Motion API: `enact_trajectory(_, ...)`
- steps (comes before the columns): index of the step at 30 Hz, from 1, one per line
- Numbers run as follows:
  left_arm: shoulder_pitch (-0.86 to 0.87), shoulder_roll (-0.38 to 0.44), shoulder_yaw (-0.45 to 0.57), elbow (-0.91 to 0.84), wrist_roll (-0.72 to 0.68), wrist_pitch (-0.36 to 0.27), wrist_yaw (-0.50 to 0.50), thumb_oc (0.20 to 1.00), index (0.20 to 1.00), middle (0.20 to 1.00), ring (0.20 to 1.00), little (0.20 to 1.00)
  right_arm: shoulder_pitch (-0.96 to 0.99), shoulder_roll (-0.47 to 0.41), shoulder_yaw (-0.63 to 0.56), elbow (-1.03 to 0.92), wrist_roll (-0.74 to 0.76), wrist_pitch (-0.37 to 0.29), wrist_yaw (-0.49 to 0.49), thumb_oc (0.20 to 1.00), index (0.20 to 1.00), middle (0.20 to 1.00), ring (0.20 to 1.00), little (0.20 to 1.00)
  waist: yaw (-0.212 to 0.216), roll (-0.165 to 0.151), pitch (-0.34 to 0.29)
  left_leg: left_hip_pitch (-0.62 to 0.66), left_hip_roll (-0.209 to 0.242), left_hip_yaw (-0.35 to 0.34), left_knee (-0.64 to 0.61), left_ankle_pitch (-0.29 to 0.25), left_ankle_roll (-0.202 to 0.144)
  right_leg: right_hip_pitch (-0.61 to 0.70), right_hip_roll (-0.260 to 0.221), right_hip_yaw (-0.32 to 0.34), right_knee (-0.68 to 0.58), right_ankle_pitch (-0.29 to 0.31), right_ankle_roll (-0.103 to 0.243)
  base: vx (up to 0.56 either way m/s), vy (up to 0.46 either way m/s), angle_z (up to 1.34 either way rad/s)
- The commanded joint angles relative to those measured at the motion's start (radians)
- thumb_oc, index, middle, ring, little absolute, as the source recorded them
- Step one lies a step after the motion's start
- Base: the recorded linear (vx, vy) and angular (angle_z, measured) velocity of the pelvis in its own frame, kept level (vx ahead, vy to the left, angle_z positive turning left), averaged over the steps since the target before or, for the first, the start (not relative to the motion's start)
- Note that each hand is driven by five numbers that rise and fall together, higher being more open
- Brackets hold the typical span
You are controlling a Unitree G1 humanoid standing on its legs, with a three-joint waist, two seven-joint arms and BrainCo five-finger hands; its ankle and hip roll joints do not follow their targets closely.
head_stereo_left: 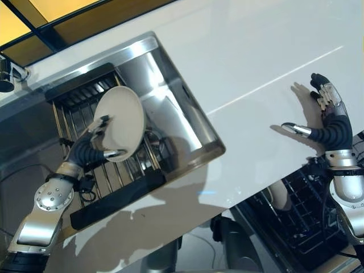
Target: Pick up plates and place into dishwasher.
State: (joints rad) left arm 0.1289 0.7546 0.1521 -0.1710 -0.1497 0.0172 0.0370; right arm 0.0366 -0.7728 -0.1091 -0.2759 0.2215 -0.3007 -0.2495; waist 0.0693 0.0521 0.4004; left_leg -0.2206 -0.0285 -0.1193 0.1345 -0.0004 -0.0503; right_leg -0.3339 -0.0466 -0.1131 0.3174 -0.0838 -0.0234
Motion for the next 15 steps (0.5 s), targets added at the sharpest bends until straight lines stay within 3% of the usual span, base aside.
enact_trajectory(1, 0.087, 0.007, 0.117, -0.009, 0.075, -0.001, 0.097, 1.0, 1.0, 1.0, 1.0, 1.0, 0.065, 0.014, 0.068, 0.077, -0.029, 0.025, 0.004, 1.0, 1.0, 1.0, 1.0, 1.0, 0.041, -0.01, -0.016, -0.031, -0.084, -0.019, 0.05, -0.042, 0.088, 0.129, -0.016, -0.041, -0.182, 0.03, 0.093, 0.01, 0.021, 0.03)
enact_trajectory(4, 0.109, 0.029, 0.157, 0.04, 0.264, 0.057, 0.265, 1.0, 1.0, 1.0, 1.0, 1.0, 0.06, 0.012, 0.074, 0.08, -0.031, 0.029, 0.001, 1.0, 1.0, 1.0, 1.0, 1.0, 0.045, -0.008, -0.021, -0.029, -0.085, -0.025, 0.046, -0.039, 0.086, 0.132, -0.017, -0.042, -0.182, 0.025, 0.089, 0.0, 0.0, 0.0)
enact_trajectory(7, 0.124, 0.055, 0.189, 0.103, 0.251, 0.084, 0.334, 1.0, 1.0, 1.0, 1.0, 1.0, 0.055, 0.0, 0.089, 0.078, -0.029, 0.035, -0.005, 1.0, 1.0, 1.0, 1.0, 1.0, 0.042, -0.009, -0.027, -0.024, -0.082, -0.021, 0.043, -0.041, 0.082, 0.134, -0.017, -0.039, -0.181, 0.018, 0.084, 0.0, 0.0, 0.0)
enact_trajectory(15, 0.143, 0.042, 0.204, 0.114, 0.301, 0.075, 0.34, 1.0, 1.0, 1.0, 1.0, 1.0, 0.06, 0.002, 0.101, 0.071, -0.036, 0.032, 0.004, 1.0, 1.0, 1.0, 1.0, 1.0, 0.041, -0.011, -0.033, -0.019, -0.073, -0.008, 0.044, -0.043, 0.075, 0.139, -0.014, -0.04, -0.177, 0.009, 0.078, 0.0, 0.0, 0.0)
